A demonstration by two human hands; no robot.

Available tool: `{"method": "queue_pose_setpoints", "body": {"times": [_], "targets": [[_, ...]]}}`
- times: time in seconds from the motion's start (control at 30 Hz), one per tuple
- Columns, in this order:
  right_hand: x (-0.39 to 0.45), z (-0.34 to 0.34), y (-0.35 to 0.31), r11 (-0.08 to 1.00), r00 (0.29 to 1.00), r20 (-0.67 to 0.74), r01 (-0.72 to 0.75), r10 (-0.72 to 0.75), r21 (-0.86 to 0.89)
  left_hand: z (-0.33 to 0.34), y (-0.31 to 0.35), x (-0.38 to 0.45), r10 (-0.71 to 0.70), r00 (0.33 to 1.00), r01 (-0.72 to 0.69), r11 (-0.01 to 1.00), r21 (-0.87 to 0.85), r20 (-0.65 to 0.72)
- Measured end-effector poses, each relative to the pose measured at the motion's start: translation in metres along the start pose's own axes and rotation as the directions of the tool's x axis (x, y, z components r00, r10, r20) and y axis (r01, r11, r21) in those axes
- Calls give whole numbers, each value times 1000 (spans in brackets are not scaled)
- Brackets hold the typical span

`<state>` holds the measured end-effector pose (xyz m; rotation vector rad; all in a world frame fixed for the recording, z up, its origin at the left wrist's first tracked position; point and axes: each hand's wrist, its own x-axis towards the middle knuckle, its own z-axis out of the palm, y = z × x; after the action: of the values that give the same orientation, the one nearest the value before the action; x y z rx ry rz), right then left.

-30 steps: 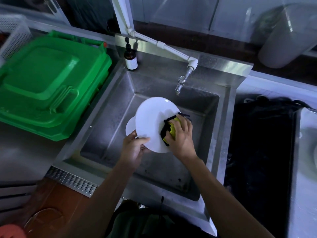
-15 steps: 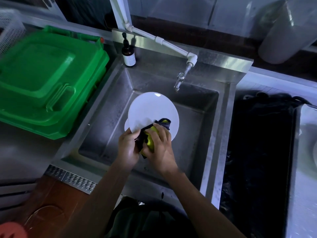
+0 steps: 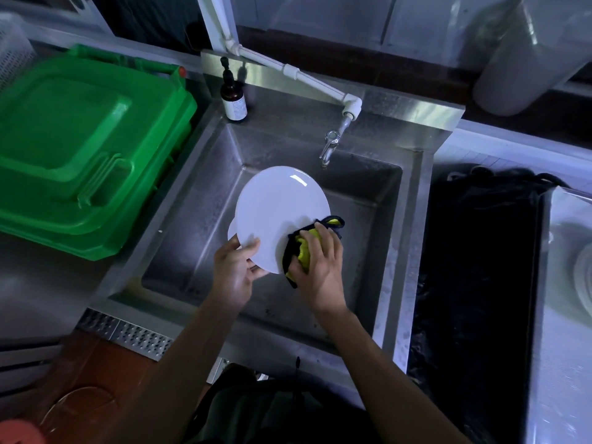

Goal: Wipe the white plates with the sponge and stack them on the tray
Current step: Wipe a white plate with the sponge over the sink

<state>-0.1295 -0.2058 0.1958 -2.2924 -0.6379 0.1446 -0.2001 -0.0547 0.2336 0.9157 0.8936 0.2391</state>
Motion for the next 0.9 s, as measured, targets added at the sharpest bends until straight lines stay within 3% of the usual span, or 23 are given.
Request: {"method": "queue_pose_setpoints", "body": {"times": [0.13, 0.3, 0.7, 0.9], "targets": [[11, -7, 5, 985, 989, -86, -109, 121, 130, -2, -2, -2, 0, 1000, -1, 999, 52, 30], [28, -22, 16, 980, 985, -114, -109, 130, 169, -1, -10, -4, 4, 998, -11, 991, 131, 56], [57, -36, 14, 990, 999, -31, 21, -17, 141, -9, -10, -5, -29, 987, -22, 952, 306, 158], [61, -38, -6, 972, 978, -9, 210, -211, 107, -7, -8, -5, -57, 981, -15, 932, 363, 188]]}}
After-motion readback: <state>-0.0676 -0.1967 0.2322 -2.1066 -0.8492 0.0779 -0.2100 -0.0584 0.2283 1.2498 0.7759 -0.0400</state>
